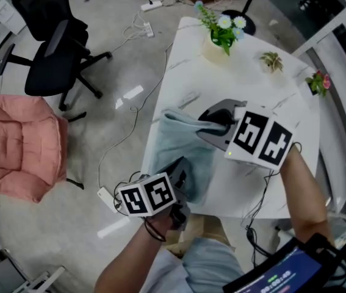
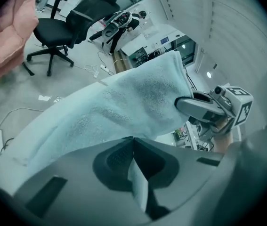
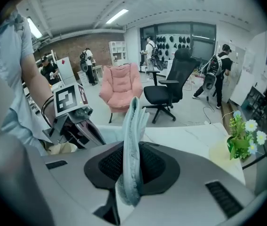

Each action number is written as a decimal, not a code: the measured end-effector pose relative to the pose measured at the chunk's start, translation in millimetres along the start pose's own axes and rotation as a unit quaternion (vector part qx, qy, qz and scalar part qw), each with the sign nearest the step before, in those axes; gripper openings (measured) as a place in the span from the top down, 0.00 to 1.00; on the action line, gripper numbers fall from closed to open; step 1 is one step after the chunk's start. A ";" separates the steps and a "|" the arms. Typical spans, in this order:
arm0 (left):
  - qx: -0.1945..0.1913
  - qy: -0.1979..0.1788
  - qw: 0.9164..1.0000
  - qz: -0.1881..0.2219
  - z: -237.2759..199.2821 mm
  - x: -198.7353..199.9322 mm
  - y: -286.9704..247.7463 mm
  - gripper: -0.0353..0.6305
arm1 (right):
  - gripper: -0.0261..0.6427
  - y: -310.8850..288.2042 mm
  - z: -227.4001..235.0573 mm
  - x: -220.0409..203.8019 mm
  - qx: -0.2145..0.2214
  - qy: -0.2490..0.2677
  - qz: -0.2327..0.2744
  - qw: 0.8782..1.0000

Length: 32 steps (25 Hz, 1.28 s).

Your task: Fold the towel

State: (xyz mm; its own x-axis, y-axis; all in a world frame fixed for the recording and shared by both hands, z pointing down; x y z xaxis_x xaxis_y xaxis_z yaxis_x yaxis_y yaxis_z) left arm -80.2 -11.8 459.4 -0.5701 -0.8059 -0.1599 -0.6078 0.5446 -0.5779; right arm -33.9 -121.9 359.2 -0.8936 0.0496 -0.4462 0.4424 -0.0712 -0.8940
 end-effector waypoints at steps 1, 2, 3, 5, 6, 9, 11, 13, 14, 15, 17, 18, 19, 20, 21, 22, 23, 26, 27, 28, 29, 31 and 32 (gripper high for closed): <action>-0.001 -0.002 1.000 0.005 -0.8 0.1 2.7 0.94 | 0.83 0.8 -6.2 1.1 -0.003 0.002 0.002 1.000; -0.001 -0.004 1.000 0.010 -1.5 -0.1 5.6 0.94 | 0.83 1.0 -12.2 1.8 -0.006 0.003 0.003 1.000; -0.001 -0.007 1.000 0.014 -2.3 -0.9 8.8 0.94 | 0.83 0.8 -18.1 2.1 -0.010 0.004 0.005 1.000; 0.000 -0.009 1.000 0.022 -4.0 -4.3 15.5 0.94 | 0.83 0.4 -29.8 1.9 -0.017 0.006 0.007 1.000; 0.001 -0.010 1.000 0.025 -5.1 -6.8 19.1 0.94 | 0.83 0.4 -35.6 2.2 -0.020 0.008 0.008 1.000; 0.002 -0.008 0.999 0.033 -9.9 -15.3 30.8 0.94 | 0.83 -1.5 -52.5 5.4 -0.029 0.014 0.008 0.999; 0.004 -0.007 0.999 0.038 -13.5 -22.7 38.8 0.94 | 0.83 -4.9 -64.0 6.7 -0.038 0.020 0.006 0.999; 0.005 -0.007 0.999 0.043 -17.1 -30.1 47.5 0.94 | 0.83 -8.9 -75.0 6.2 -0.049 0.026 0.003 0.998; 0.006 -0.006 0.999 0.047 -19.2 -33.1 52.0 0.94 | 0.83 -10.7 -80.1 5.9 -0.054 0.029 0.002 0.998; 0.008 -0.005 0.999 0.050 -21.6 -35.7 56.4 0.94 | 0.83 -12.2 -84.9 5.7 -0.058 0.030 0.001 0.998; 0.012 -0.003 0.998 0.056 -27.0 -40.3 64.1 0.94 | 0.83 -14.6 -93.5 5.7 -0.064 0.036 0.000 0.997; 0.014 -0.001 0.998 0.059 -29.6 -42.6 67.4 0.94 | 0.83 -15.3 -97.3 6.4 -0.069 0.042 -0.001 0.997; 0.015 0.000 0.998 0.062 -32.2 -45.1 70.2 0.94 | 0.83 -16.0 -101.1 7.3 -0.073 0.049 -0.002 0.996; 0.016 0.001 0.998 0.065 -34.7 -47.7 72.6 0.94 | 0.83 -17.0 -105.2 8.1 -0.077 0.055 -0.002 0.996; 0.017 0.002 0.998 0.067 -37.1 -50.4 74.6 0.94 | 0.83 -18.4 -109.4 8.6 -0.081 0.059 -0.001 0.995; 0.018 0.002 0.997 0.068 -39.3 -53.0 76.2 0.94 | 0.83 -20.1 -113.7 8.8 -0.083 0.062 0.000 0.995; 0.019 0.003 0.997 0.069 -41.4 -55.5 77.2 0.94 | 0.83 -21.9 -117.9 8.5 -0.085 0.063 0.000 0.994; 0.023 0.005 0.997 0.069 -48.3 -62.0 77.5 0.94 | 0.83 -26.8 -128.8 7.5 -0.090 0.068 -0.001 0.994; 0.024 0.006 0.997 0.068 -51.2 -63.8 77.4 0.94 | 0.83 -28.4 -132.0 7.3 -0.093 0.070 -0.003 0.993; 0.025 0.007 0.997 0.067 -54.1 -65.4 77.3 0.94 | 0.83 -30.0 -135.0 6.9 -0.095 0.072 -0.005 0.993; 0.025 0.008 0.997 0.067 -56.8 -66.5 77.1 0.94 | 0.83 -31.8 -137.8 6.4 -0.098 0.074 -0.007 0.992; 0.024 0.009 0.998 0.066 -61.3 -67.2 75.9 0.94 | 0.83 -35.5 -143.3 5.9 -0.101 0.076 -0.007 0.992; 0.022 0.009 0.998 0.066 -62.8 -66.9 75.1 0.94 | 0.83 -37.5 -146.0 5.7 -0.102 0.076 -0.006 0.992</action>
State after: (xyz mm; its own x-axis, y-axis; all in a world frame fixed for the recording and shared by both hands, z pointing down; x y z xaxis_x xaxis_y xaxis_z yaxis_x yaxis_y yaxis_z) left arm -122.5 97.6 477.0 -0.6528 -0.7241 -0.2226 -0.5027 0.6339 -0.5877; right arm -44.4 26.4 384.1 -0.8842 0.2001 -0.4221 0.4513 0.1327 -0.8824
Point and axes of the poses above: the fingertips, and each gripper's own axes: y backward along the fingers, z to its right, x out of its top, the point moved 5 cm from there along y, backward along the fingers, and after that the axes turned 11 degrees about -z, right-handed, at the moved point
